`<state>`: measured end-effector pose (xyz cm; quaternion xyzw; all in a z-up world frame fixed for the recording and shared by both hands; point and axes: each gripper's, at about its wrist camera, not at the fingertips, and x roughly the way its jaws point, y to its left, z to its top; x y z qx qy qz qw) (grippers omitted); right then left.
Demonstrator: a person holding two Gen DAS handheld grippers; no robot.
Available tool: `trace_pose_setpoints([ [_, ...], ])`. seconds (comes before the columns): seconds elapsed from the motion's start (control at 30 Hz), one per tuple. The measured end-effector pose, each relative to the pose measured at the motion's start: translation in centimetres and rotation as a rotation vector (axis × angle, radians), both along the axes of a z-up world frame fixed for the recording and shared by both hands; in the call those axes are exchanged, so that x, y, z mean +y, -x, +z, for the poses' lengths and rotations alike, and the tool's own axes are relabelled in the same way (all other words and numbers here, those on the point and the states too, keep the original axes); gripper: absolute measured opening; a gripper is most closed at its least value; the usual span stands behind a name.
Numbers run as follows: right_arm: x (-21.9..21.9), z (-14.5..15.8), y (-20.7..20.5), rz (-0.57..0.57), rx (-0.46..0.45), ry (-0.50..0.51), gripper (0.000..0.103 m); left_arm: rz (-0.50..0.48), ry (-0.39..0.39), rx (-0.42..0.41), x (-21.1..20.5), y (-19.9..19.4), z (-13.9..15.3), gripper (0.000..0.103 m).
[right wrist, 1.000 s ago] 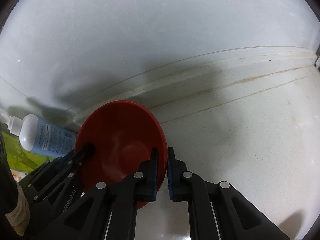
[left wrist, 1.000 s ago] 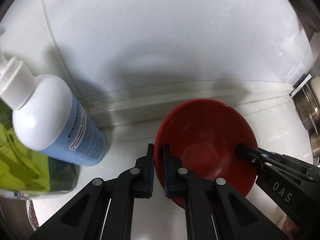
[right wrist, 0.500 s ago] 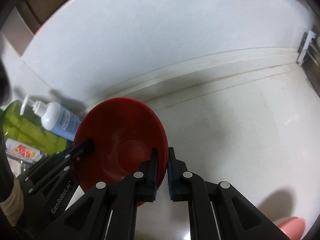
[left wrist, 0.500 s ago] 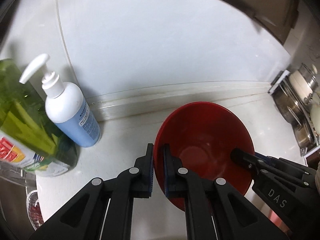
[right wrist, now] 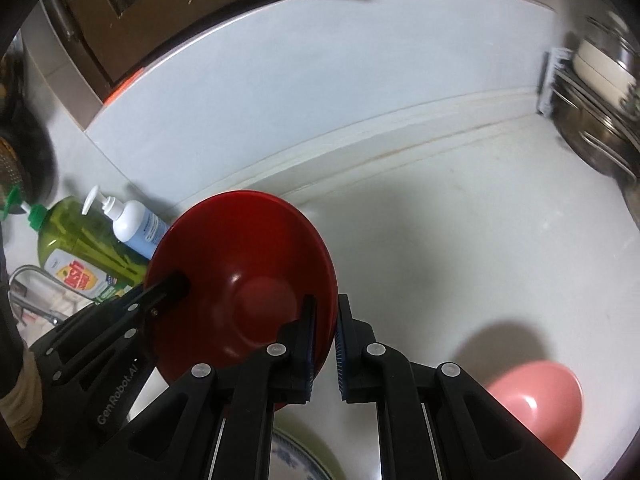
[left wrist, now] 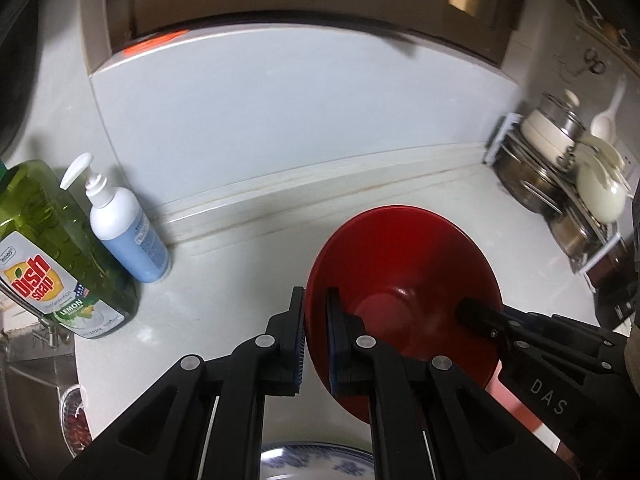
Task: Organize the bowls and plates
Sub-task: 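Carry the red bowl with both tools over the pink bowl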
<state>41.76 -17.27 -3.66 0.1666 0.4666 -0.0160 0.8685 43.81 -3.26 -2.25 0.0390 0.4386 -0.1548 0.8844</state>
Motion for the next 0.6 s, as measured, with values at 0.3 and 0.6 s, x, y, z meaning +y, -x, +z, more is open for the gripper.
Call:
trace_pose_setpoints([
  [0.3,-3.5,0.6,6.0,-0.086,-0.034,-0.017,0.01,-0.081,0.013,0.004,-3.9,4.2,0.5,0.01],
  [0.6,-6.7,0.5,10.8,-0.162,-0.032,-0.002,0.01,-0.159,0.021,0.013,-7.8,7.8,0.2,0.01],
])
